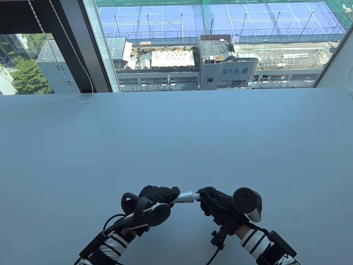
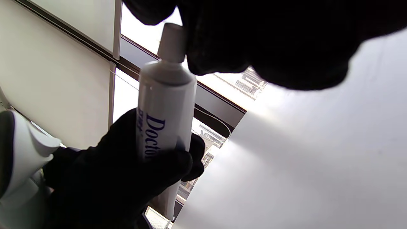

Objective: Screw tube cap onto toothpaste tube (Screw with right hand)

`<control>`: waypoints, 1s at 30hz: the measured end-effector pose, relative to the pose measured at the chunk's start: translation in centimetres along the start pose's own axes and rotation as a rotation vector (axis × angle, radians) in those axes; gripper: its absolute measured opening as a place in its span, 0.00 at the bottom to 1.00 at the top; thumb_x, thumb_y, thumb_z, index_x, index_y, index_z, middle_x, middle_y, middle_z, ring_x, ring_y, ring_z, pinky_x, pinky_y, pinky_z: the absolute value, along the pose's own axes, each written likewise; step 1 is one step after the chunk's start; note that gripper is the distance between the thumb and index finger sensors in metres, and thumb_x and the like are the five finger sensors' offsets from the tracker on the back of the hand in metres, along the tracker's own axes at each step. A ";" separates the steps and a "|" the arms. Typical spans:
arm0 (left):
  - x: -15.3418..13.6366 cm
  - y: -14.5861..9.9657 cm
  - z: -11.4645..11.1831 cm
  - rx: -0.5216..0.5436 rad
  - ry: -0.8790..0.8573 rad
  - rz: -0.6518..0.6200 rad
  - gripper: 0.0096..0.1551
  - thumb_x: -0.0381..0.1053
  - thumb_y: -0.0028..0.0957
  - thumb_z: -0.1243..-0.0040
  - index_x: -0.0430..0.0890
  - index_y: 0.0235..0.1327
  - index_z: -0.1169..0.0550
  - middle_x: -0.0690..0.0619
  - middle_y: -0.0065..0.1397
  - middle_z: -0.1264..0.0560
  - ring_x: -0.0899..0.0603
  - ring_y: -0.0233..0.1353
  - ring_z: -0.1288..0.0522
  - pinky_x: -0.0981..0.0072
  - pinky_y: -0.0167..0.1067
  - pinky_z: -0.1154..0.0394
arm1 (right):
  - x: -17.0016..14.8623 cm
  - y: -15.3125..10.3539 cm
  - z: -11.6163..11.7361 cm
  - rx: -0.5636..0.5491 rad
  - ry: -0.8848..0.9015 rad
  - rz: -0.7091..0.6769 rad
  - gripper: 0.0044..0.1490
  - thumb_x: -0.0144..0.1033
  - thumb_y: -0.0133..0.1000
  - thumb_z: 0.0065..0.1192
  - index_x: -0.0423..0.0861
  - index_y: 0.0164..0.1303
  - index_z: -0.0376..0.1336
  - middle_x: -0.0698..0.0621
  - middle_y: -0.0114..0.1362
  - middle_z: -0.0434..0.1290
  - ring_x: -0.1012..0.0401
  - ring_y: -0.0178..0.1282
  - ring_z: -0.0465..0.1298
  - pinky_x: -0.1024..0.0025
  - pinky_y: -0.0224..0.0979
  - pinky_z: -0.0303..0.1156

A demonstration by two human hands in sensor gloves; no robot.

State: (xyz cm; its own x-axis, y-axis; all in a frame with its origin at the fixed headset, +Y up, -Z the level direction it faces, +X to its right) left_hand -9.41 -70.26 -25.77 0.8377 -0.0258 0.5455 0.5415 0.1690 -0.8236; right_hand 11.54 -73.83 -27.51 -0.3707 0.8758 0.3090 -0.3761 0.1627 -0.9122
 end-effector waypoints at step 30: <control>-0.2 0.0 -0.4 -0.009 0.004 0.009 0.40 0.68 0.42 0.34 0.61 0.68 0.34 0.46 0.67 0.26 0.39 0.65 0.24 0.50 0.67 0.28 | -0.4 0.1 -0.6 0.015 -0.039 0.013 0.39 0.49 0.69 0.38 0.28 0.43 0.71 0.46 0.23 0.76 0.50 0.26 0.78 0.45 0.36 0.73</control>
State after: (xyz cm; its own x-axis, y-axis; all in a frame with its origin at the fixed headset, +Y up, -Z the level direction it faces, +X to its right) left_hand -9.57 -70.64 -25.97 0.8427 -0.0279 0.5377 0.5347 0.1599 -0.8298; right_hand 12.14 -73.90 -27.84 -0.4087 0.8593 0.3074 -0.3835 0.1439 -0.9123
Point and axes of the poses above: the tracker on the back of each hand, its own x axis roughly to the thumb side, its own y axis roughly from the wrist to the fingertips, z = x × y, the point moved 4 cm from there along y, roughly from the wrist to the fingertips
